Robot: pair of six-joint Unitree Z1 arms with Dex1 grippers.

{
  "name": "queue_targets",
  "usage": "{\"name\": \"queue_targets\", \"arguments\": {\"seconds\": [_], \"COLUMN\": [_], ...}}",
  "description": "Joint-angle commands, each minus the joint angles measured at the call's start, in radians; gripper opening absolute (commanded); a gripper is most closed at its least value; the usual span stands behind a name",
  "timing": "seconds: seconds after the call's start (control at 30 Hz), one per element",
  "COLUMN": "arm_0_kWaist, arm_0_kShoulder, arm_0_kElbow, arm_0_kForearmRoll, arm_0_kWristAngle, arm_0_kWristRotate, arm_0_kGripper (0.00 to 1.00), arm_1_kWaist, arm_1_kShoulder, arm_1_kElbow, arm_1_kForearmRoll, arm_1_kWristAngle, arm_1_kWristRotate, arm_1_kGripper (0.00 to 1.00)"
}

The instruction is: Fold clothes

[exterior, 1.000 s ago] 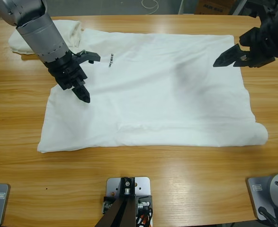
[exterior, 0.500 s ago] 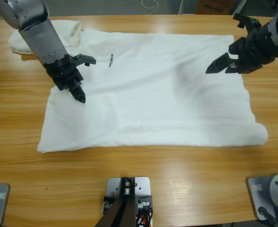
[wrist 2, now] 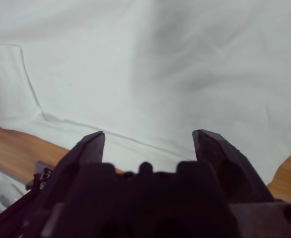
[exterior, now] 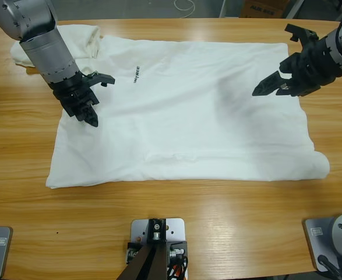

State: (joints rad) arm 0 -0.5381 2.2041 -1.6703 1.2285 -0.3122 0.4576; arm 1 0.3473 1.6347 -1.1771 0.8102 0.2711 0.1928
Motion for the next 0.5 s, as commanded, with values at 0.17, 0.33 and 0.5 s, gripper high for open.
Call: {"name": "queue_targets", "arguments": {"seconds": [0.17,0.33,0.5], "arm_0_kWaist": [-0.124,-0.234,-0.309], "arm_0_kShoulder": [-0.244,-0.332,-0.448], "arm_0_kElbow": [0.137,0.237,0.376], "arm_0_kForearmRoll": [0.011,0.009,0.008], "arm_0_kWristAngle": [-0.043,-0.069,-0.127], "arm_0_kWristRotate": [-0.023,-0.074,-0.134], "arm_0_kGripper": [0.000,0.000,0.000], "arm_1_kWaist": [0.020,0.112,0.130], "arm_1_kShoulder": [-0.080,-0.111,-0.182], "arm_1_kElbow": [0.053,0.134,0.226], "arm_1_kForearmRoll": [0.104,0.146,0.175], "arm_1_kWristAngle": [-0.045,-0.067,-0.120], "arm_1_kWristRotate": [0.220,0.401,0.595], "arm_1_kGripper": [0.725,0.896,1.000]}}
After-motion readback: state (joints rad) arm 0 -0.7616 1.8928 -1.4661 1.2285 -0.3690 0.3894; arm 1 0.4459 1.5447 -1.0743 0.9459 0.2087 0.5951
